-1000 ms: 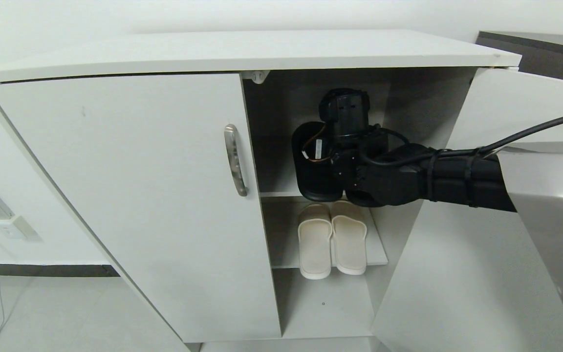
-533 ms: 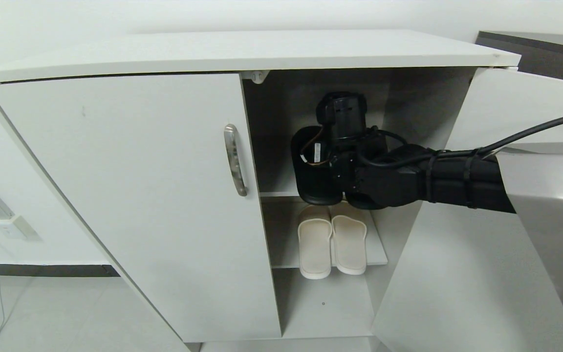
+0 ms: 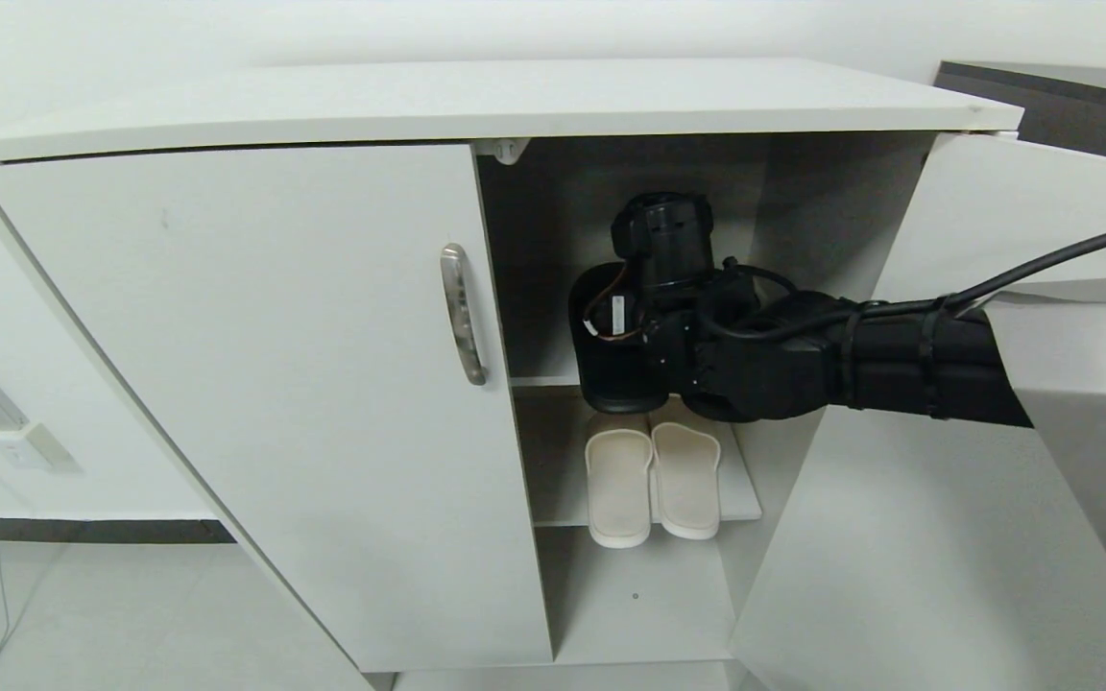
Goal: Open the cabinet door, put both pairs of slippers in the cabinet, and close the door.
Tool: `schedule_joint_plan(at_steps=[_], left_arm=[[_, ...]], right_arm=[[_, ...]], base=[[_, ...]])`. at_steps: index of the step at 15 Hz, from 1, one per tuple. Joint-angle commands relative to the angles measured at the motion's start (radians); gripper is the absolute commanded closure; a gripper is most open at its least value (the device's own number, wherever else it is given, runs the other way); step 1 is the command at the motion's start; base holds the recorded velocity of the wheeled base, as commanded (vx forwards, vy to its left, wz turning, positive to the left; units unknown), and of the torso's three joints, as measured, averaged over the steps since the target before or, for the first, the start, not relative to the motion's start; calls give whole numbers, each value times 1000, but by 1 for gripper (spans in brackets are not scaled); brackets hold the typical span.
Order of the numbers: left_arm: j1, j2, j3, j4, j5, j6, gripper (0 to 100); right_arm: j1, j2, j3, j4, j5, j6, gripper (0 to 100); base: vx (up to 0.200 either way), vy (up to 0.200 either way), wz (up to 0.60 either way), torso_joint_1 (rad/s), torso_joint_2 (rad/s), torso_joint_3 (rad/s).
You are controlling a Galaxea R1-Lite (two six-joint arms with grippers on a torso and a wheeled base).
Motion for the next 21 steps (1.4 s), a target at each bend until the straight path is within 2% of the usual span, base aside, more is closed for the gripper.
schedule_joint_plan(at_steps=[1, 4, 11, 13, 15, 19, 20, 21], left_arm=[[0, 1, 0, 0, 0, -1, 100], [0, 1, 0, 0, 0, -1, 100], [0, 1, 0, 0, 0, 1, 100], [0, 1, 2, 0, 0, 1, 100], [0, 1, 0, 0, 0, 2, 100], [0, 1, 0, 0, -4, 7, 100], [0, 1, 2, 0, -6, 7, 100], [0, 1, 2, 0, -4, 7, 100]], right_arm=[[12, -52, 44, -3, -2, 0, 0], [34, -110, 119, -6, -5, 4, 0], [150, -350, 499, -94, -17, 26, 0], [193, -429, 665, -213, 1, 23, 0], [216, -471, 775, -310, 11, 17, 0], [222, -498, 880, -373, 40, 23, 0], [222, -498, 886, -390, 40, 23, 100], [224, -495, 887, -422, 38, 15, 100]], base=[[0, 0, 0, 0, 0, 0], [0, 0, 0, 0, 0, 0], [0, 0, 0, 0, 0, 0], [0, 0, 0, 0, 0, 0], [0, 0, 0, 0, 0, 0], [0, 0, 0, 0, 0, 0], [0, 0, 0, 0, 0, 0], [0, 0, 0, 0, 0, 0]])
